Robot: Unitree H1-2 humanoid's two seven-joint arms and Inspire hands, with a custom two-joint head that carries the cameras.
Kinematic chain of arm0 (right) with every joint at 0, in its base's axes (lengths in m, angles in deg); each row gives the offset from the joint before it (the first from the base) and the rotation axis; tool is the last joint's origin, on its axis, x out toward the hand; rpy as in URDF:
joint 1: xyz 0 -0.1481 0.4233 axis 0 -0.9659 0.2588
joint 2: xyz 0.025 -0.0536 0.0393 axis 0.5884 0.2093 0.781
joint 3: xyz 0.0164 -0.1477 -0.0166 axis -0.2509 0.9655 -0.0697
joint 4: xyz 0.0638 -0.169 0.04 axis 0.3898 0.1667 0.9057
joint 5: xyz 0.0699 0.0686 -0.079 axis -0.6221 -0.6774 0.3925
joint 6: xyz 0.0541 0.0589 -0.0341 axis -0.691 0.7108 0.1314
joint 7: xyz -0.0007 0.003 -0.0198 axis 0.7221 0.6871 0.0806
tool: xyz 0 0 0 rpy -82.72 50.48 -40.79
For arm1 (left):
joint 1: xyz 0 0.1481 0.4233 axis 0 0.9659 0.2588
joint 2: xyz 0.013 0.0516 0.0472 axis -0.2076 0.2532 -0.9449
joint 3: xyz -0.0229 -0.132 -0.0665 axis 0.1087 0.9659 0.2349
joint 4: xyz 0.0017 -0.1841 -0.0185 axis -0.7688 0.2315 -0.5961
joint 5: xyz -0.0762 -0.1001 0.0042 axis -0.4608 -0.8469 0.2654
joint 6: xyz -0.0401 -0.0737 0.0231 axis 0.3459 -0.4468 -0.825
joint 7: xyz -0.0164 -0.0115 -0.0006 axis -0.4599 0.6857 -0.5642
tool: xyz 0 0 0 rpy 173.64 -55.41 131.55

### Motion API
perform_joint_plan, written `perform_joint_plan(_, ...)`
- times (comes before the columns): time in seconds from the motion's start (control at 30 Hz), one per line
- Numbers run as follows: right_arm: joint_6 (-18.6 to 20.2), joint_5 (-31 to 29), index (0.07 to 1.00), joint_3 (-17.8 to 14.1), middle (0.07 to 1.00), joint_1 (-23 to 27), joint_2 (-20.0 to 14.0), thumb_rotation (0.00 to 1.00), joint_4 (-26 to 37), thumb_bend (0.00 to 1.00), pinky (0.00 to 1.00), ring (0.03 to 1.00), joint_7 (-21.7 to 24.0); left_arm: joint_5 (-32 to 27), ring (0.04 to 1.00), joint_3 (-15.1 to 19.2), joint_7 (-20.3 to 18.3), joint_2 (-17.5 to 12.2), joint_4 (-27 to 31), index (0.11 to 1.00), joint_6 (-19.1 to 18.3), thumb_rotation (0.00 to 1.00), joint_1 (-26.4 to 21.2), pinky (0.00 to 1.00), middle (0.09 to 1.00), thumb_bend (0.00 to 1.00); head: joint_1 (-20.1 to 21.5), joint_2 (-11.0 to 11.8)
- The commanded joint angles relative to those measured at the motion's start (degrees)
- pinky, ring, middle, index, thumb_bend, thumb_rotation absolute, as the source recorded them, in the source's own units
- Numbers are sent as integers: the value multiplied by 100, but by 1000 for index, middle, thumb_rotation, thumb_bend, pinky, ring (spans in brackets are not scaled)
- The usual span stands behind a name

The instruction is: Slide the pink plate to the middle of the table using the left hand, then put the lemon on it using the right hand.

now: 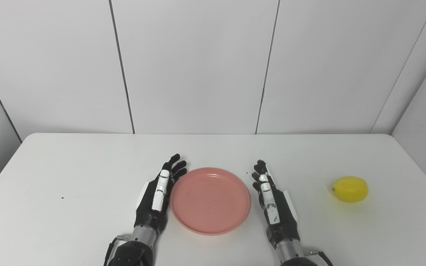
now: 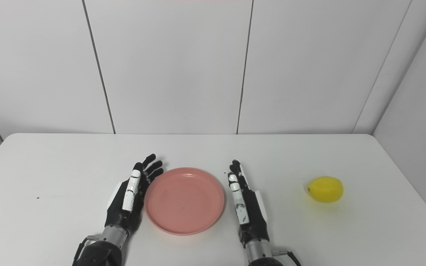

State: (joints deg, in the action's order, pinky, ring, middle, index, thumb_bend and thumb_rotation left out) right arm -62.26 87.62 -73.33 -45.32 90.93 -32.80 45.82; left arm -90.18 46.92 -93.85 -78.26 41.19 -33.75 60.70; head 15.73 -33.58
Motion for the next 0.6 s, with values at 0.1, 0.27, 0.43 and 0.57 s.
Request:
perform_joint_plan(0.1, -359, 211, 955, -126, 959, 168, 8, 1000, 279, 686, 999, 966, -218, 28, 898, -23, -38, 59, -121, 895, -45, 1000, 41, 910, 895, 628, 117, 2)
perform_joint_plan(0.27, -461, 917, 941, -245, 949, 193, -118, 979, 452, 686, 972, 949, -666, 69, 905, 1, -35, -8, -282, 903, 111, 1000, -5, 916, 901, 634, 210, 14)
perform_joint_plan(0.43, -292, 1814, 941, -378, 937, 192, -315, 854, 728, 635, 892, 924, -1180, 117, 916, 6, -31, -72, -377, 913, 270, 1000, -50, 927, 912, 634, 343, 46)
perform_joint_plan(0.57, 38, 2280, 930, -582, 924, 197, -396, 596, 929, 665, 868, 916, -1462, 122, 926, 11, -35, -98, -425, 918, 349, 1000, -70, 938, 918, 634, 358, 36)
